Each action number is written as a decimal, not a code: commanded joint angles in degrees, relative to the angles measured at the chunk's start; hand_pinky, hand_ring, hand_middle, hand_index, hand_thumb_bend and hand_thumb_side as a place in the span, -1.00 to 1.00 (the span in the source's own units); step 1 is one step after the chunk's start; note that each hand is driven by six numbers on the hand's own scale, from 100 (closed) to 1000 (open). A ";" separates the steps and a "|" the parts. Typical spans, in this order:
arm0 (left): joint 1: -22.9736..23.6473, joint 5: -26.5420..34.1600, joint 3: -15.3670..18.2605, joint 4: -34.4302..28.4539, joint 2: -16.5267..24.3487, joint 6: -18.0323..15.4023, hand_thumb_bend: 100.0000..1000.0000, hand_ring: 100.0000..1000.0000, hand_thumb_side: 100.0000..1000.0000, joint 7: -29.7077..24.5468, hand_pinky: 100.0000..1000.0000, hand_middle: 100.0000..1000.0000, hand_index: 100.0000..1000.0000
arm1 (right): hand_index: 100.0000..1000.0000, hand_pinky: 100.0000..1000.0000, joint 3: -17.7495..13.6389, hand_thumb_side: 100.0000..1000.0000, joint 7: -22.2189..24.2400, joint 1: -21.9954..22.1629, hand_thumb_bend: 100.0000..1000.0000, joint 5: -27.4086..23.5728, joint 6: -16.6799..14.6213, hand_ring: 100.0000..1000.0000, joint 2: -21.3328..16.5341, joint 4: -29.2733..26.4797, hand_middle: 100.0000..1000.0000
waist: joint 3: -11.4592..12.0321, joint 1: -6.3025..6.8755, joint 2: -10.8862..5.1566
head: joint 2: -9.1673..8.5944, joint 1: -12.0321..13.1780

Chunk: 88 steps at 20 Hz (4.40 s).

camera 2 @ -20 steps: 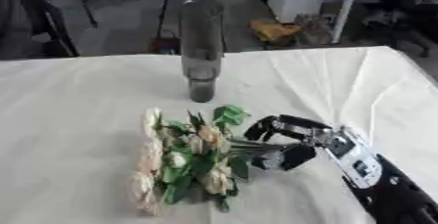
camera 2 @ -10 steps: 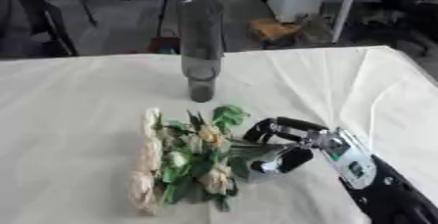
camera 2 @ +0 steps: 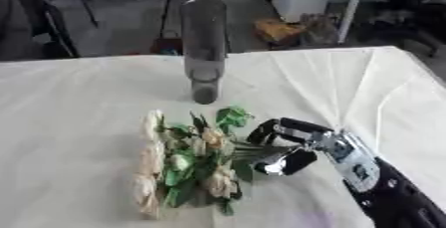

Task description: Arrange flowers into the vase.

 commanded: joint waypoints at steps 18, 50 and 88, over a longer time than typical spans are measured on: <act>-0.92 0.30 0.15 -1.35 0.52 0.03 0.13 0.24 0.69 0.15 0.44 0.35 0.54 | 0.44 0.34 -0.41 -0.58 -3.80 0.36 -0.28 5.89 -1.26 0.27 -1.30 0.65 0.05 | 0.06 0.46 -0.13 | 0.17 -0.31; -0.93 0.34 0.18 -1.43 0.43 0.06 0.12 0.24 0.69 0.22 0.44 0.35 0.54 | -0.03 -0.53 -1.15 -0.56 -9.00 1.02 -0.35 9.41 0.00 -0.31 -1.66 1.64 -0.57 | 0.02 0.54 -0.13 | 0.23 -0.22; -0.80 0.39 0.23 -1.63 0.45 0.19 0.12 0.24 0.69 0.33 0.44 0.35 0.55 | -0.48 -1.00 -3.03 0.19 -33.53 -1.41 -1.00 13.18 3.03 -1.00 -3.51 -4.34 -1.00 | 0.13 0.77 -0.85 | 0.18 -0.57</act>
